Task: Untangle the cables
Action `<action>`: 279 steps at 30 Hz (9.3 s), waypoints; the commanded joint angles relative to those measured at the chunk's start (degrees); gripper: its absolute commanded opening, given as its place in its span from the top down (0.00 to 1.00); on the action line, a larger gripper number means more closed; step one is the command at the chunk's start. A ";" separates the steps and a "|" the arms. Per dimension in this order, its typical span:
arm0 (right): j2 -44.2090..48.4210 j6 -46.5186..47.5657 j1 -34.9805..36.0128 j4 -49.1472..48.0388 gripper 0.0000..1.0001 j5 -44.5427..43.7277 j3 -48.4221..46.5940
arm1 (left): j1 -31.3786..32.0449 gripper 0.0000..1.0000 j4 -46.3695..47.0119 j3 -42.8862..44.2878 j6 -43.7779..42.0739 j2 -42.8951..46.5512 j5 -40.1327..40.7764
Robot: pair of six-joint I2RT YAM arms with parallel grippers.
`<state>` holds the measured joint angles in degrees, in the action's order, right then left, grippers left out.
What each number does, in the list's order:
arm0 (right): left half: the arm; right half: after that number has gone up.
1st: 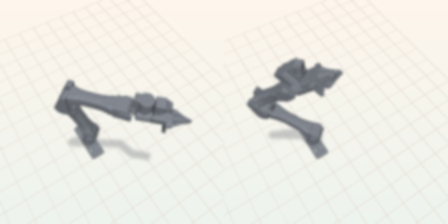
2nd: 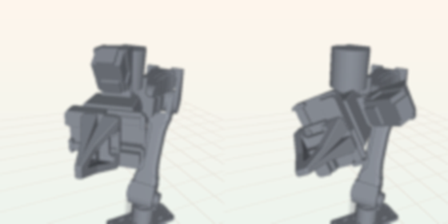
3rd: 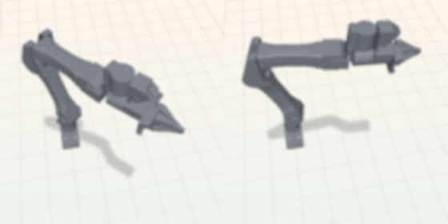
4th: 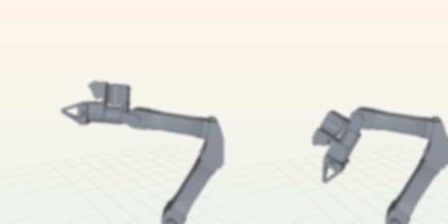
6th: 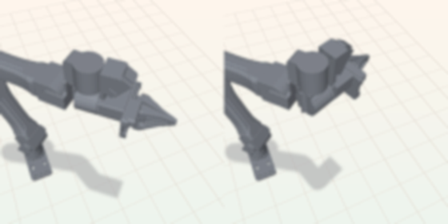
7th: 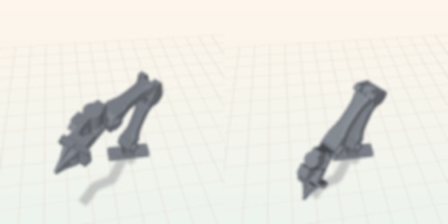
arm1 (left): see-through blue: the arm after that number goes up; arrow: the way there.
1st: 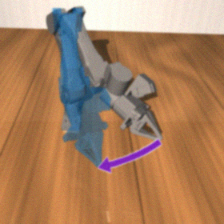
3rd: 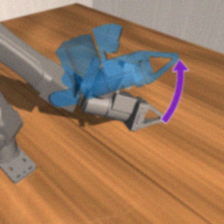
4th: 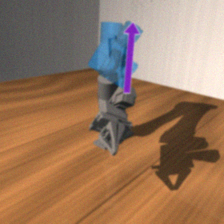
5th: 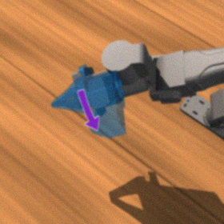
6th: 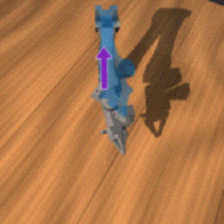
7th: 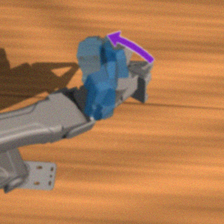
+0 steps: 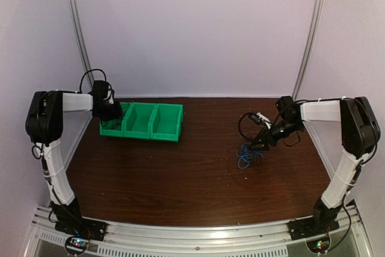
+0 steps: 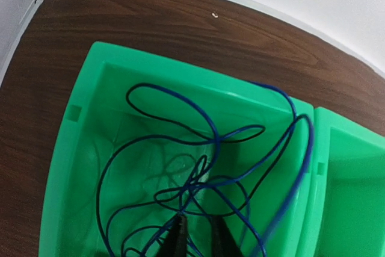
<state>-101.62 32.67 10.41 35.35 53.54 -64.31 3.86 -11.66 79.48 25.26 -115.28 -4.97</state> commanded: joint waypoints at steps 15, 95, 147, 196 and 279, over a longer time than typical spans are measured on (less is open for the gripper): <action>8.25 -3.14 -0.63 1.26 0.00 -11.80 -4.85 | 1.71 0.38 -6.66 -3.80 -5.26 24.61 -2.37; 4.94 -2.40 1.96 2.94 0.28 -10.28 -1.76 | 47.12 0.51 29.89 16.46 -21.41 -26.18 -23.45; 17.85 -8.84 17.40 -22.31 0.21 5.81 -2.82 | 46.50 1.00 -0.75 34.26 -21.86 16.94 -5.40; 6.92 0.72 26.84 -26.59 0.36 -13.60 0.84 | 46.48 1.00 0.72 45.59 -23.09 28.92 9.39; 4.02 30.38 -9.70 -11.19 0.57 -36.44 5.77 | 46.53 1.00 1.48 38.82 -37.61 39.80 26.90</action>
<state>-105.30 57.54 0.93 14.94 12.73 -61.14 50.61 -8.64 124.22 -13.80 -76.34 19.97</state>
